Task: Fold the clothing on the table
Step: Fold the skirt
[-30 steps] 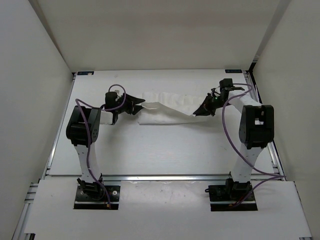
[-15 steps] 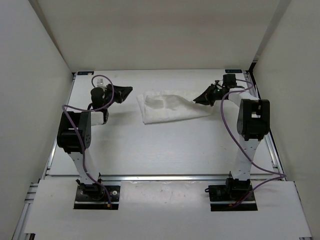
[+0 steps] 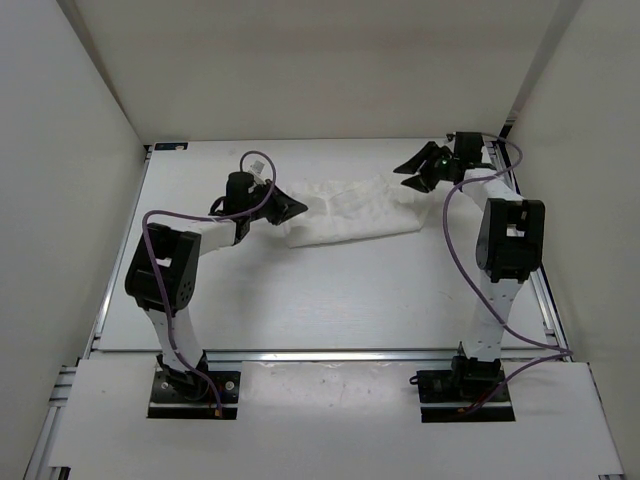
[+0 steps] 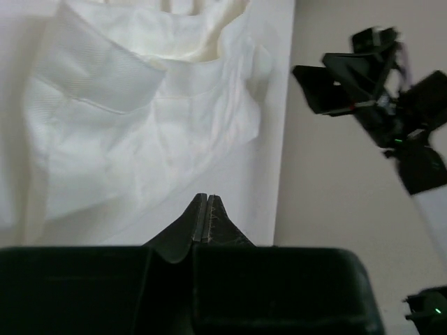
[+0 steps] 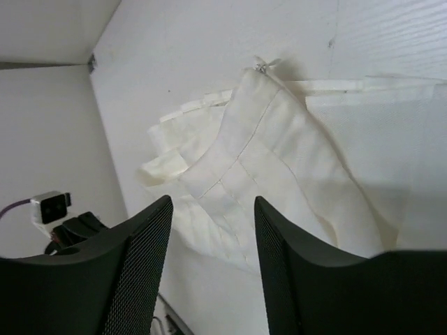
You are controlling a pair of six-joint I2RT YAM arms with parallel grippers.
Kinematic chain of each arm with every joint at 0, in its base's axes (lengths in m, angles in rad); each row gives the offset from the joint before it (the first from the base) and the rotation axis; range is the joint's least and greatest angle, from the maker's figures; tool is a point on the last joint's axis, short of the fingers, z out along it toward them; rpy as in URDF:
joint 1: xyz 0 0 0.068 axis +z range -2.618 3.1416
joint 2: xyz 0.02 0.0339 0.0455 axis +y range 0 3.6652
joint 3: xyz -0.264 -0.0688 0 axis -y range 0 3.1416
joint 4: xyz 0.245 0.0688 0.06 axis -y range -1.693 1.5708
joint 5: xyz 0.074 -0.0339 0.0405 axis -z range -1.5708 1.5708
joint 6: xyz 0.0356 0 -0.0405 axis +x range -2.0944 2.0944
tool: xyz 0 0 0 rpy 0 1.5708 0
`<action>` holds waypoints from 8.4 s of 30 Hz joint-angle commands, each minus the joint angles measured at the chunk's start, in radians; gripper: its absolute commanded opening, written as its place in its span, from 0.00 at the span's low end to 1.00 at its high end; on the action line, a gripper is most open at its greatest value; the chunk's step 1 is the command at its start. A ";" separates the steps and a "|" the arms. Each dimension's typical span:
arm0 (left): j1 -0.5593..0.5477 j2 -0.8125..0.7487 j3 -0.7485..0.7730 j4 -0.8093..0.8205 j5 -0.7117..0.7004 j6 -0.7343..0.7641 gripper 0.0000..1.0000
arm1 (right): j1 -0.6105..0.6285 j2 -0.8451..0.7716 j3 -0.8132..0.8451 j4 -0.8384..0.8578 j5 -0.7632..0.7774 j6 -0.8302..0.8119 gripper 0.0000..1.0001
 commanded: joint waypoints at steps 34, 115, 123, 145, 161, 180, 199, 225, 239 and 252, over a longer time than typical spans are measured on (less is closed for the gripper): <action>-0.106 -0.365 -0.286 -0.681 -0.439 0.412 0.00 | 0.388 -0.410 -0.445 -0.791 0.365 -0.588 0.32; 0.043 -0.109 -0.071 -0.720 -0.478 0.570 0.00 | 0.501 0.012 0.247 -0.969 0.635 -0.671 0.25; 0.055 -0.118 -0.082 -0.718 -0.478 0.579 0.00 | 0.462 -0.042 0.219 -0.991 0.681 -0.648 0.00; 0.043 -0.136 -0.126 -0.709 -0.474 0.567 0.00 | 0.305 -0.332 -0.172 -0.902 0.533 -0.576 0.00; 0.017 -0.161 -0.137 -0.700 -0.462 0.556 0.00 | 0.271 -0.421 -0.114 -0.906 0.685 -0.544 0.32; 0.157 -0.393 -0.099 -0.591 -0.013 0.372 0.10 | 0.449 -0.477 -0.389 -0.909 0.346 -0.489 0.28; -0.182 -0.164 -0.099 -0.543 -0.250 0.404 0.02 | 0.296 -0.442 -0.574 -0.748 0.237 -0.484 0.26; -0.110 -0.247 -0.249 -0.566 -0.349 0.418 0.01 | 0.213 -0.178 -0.047 -0.770 0.296 -0.628 0.45; -0.101 -0.265 -0.254 -0.586 -0.321 0.432 0.01 | -0.008 -0.427 -0.613 -0.439 0.066 -0.515 0.79; -0.115 -0.253 -0.251 -0.600 -0.326 0.443 0.00 | 0.139 -0.289 -0.655 -0.118 -0.079 -0.351 0.66</action>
